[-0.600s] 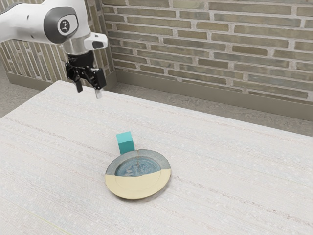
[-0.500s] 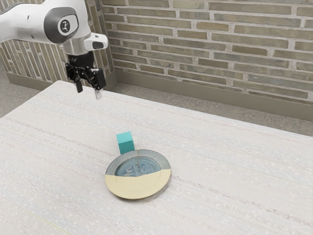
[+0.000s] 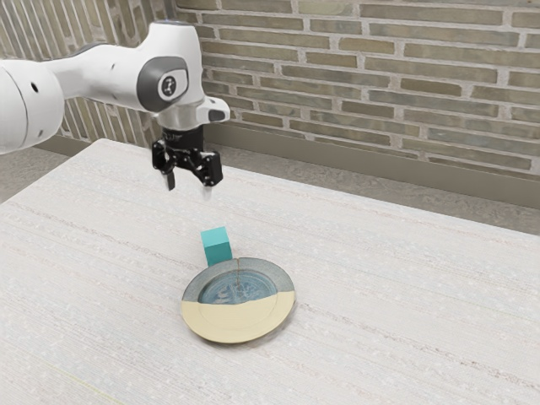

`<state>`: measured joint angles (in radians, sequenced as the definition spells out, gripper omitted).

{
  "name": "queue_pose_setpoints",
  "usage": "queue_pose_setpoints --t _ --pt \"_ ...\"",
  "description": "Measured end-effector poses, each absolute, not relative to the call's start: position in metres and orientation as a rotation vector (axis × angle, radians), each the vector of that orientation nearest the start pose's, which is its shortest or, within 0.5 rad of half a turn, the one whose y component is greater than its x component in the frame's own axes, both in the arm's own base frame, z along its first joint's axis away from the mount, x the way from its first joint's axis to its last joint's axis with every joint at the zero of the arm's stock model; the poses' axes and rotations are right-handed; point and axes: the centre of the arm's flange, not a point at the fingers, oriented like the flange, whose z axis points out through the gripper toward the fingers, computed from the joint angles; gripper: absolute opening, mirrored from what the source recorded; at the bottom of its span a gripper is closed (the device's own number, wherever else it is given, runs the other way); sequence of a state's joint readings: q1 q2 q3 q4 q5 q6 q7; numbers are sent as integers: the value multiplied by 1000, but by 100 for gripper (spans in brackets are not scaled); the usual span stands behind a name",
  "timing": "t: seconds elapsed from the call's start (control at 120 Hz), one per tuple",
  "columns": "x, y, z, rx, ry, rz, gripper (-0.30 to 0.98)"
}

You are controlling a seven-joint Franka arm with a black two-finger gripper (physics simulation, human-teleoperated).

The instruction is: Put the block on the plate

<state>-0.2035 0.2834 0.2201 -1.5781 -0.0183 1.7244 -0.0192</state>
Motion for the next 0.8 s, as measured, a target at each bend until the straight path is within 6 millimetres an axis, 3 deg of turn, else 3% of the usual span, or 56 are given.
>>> queue_pose_setpoints --t 0.142,0.225,0.45,0.608,0.8 --pt "646 22 426 -3083 -373 219 69" --pt "656 25 400 -3057 -533 212 69" --pt "696 24 361 -2969 -957 122 69" --pt "704 33 332 -2889 -1207 97 69" --pt "706 42 291 -2823 -1322 70 69"
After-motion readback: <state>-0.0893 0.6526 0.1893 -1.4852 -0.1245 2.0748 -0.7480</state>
